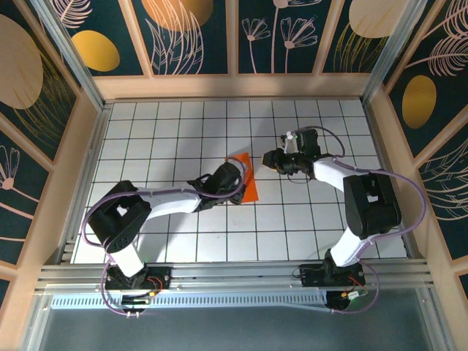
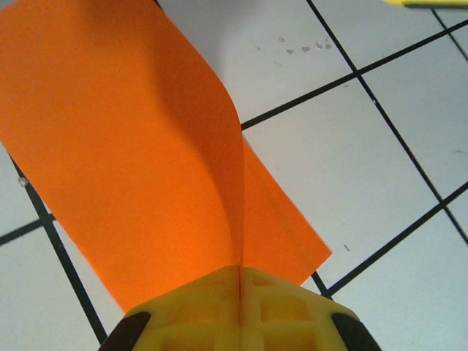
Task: Fold a paper plane with a square sheet of paper (fold left side to right side)
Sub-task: Fold the triangle a second time at the center of the table.
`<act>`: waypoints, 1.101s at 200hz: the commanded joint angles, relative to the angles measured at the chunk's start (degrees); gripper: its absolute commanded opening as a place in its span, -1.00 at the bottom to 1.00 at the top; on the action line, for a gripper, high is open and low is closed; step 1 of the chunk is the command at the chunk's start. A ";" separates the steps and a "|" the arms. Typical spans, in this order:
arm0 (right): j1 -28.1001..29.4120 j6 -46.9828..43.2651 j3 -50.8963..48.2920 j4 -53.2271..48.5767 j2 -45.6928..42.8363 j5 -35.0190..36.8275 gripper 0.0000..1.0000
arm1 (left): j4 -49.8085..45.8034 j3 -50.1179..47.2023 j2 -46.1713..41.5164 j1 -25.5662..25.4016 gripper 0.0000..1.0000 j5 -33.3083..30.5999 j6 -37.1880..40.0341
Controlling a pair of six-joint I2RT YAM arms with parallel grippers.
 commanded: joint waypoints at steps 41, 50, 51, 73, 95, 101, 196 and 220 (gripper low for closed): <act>2.41 -3.20 -7.79 0.40 -3.80 -3.07 -1.00 | 20.32 -9.63 -0.42 6.77 -1.00 23.58 -15.89; 3.64 -3.17 -8.25 0.52 -3.19 -3.00 -1.00 | 22.37 -10.53 -0.41 7.40 -1.00 24.81 -17.14; 3.75 -3.14 -8.28 0.53 -3.14 -2.99 -1.00 | 22.52 -10.59 -0.41 7.44 -1.00 24.93 -17.24; 6.64 -1.57 -9.46 2.57 -1.44 -2.81 -1.00 | 23.82 -11.01 1.47 8.31 -1.00 26.37 -18.90; 9.13 -0.16 -9.82 4.23 0.52 -2.00 -1.00 | 24.04 -11.16 2.41 8.87 -1.00 26.77 -19.95; 9.74 0.00 -9.75 4.34 1.13 -1.72 -1.00 | 24.20 -11.27 2.57 9.02 -1.00 26.87 -20.26; 11.59 -2.92 -8.24 -3.71 5.60 2.96 -1.00 | 20.01 -10.76 4.16 10.37 -1.00 26.78 -18.31; 11.83 -4.26 -7.28 -6.34 6.31 4.62 -1.00 | 16.09 -9.63 3.81 10.79 -1.00 26.19 -15.88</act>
